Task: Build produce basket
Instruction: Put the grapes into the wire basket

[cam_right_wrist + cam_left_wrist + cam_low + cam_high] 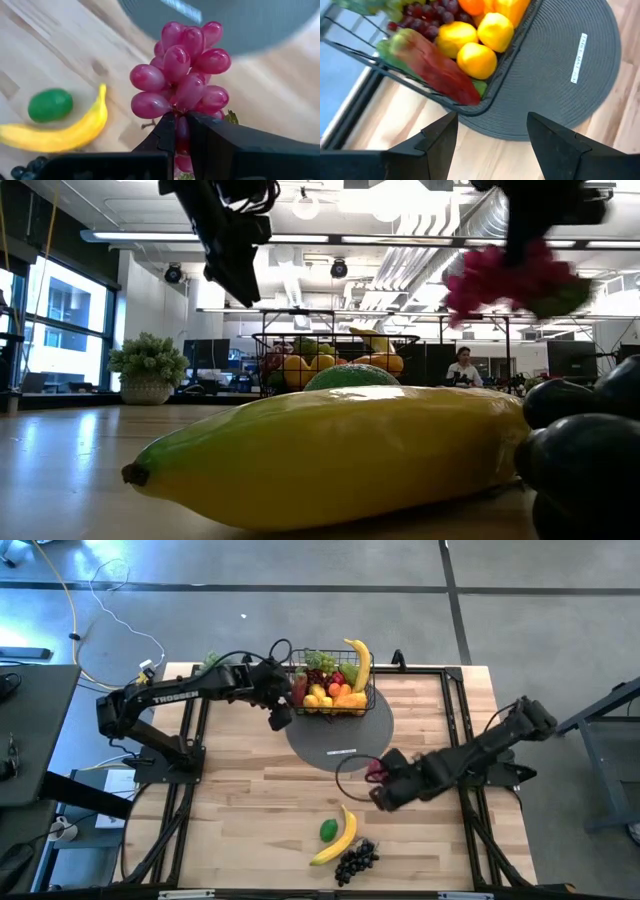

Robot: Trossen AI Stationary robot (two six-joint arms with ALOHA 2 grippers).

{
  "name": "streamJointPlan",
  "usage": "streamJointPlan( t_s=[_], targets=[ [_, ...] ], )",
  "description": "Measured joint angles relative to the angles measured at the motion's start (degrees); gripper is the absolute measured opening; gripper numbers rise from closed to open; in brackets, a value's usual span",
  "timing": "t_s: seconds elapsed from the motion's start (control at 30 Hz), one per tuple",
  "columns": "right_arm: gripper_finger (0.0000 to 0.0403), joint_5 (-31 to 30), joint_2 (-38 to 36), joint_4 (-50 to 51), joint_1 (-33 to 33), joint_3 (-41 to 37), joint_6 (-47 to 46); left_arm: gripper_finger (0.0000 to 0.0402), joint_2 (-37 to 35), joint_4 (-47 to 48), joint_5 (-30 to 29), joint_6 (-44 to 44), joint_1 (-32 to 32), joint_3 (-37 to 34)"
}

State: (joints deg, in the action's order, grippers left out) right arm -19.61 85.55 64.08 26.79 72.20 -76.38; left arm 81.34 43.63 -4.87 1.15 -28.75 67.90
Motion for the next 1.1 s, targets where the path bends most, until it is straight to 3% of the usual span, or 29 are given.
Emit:
streamJointPlan(
  t_s=[0.23,0.63,0.8,1.1],
  targets=[
    [0.0003,-4.3,-4.0,-7.7,-10.4,0.0,28.6,0.0227,-0.9,0.3,-3.4,0.2,-0.2,0.0],
    [0.0010,-3.7,-4.6,-26.7,-30.9,0.0,87.7,0.0227,-0.9,-0.6,-8.3,0.2,-3.1,0.0],
    [0.0012,-1.6,-4.5,-31.5,-39.3,0.0,104.9,0.0227,-0.9,-0.6,-8.2,0.2,-3.4,0.0],
    [0.0013,-0.9,-4.5,-42.7,-49.9,0.0,126.9,0.0227,-0.9,-1.7,-8.2,1.5,-3.4,0.0]
  ],
)
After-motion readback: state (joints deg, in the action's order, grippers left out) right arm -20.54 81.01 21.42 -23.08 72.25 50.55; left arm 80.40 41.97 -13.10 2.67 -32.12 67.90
